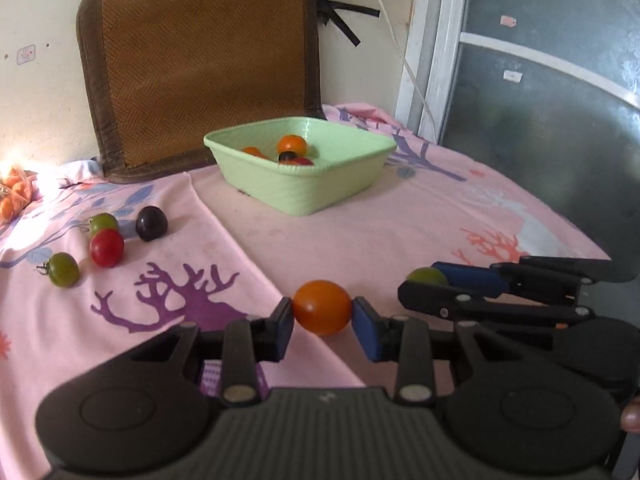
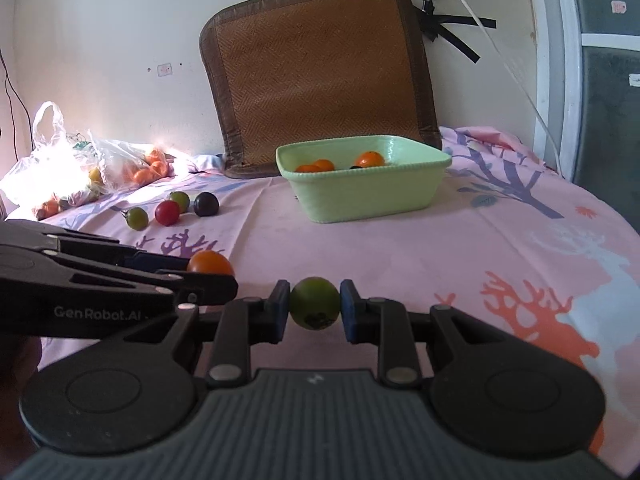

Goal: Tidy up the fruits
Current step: 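Hold both tomatoes low above the bedspread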

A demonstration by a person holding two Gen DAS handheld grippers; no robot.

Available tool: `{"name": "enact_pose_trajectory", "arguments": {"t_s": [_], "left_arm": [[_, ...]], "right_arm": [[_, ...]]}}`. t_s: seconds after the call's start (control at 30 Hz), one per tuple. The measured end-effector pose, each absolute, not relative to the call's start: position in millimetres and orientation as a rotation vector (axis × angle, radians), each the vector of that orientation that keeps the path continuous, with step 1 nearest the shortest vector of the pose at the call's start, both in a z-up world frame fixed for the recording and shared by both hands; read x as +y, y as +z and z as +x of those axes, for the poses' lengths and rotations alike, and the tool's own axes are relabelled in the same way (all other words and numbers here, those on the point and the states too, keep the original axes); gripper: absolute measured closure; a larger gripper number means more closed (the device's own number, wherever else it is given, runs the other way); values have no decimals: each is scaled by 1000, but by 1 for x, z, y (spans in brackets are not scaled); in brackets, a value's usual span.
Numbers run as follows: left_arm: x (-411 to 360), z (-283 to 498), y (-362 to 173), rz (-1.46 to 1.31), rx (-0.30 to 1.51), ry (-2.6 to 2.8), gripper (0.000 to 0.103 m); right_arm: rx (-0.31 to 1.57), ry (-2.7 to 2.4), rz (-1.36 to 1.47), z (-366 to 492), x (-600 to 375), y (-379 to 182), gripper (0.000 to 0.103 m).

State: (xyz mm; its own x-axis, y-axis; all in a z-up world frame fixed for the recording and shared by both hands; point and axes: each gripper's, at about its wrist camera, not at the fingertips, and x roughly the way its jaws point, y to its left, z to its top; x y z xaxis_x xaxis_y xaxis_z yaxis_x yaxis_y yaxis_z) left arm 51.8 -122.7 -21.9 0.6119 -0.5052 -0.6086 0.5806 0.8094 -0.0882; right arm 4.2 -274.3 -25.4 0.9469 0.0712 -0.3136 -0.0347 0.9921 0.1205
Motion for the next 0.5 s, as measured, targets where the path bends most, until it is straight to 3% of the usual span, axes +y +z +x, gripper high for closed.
{"name": "enact_pose_trajectory", "arguments": {"t_s": [0.27, 0.5], "left_arm": [[-118, 52, -27, 120, 651, -599, 62], [-121, 51, -28, 122, 645, -588, 62]], "right_arm": [[347, 58, 120, 7, -276, -32, 71], [351, 58, 137, 7, -278, -34, 72]]}}
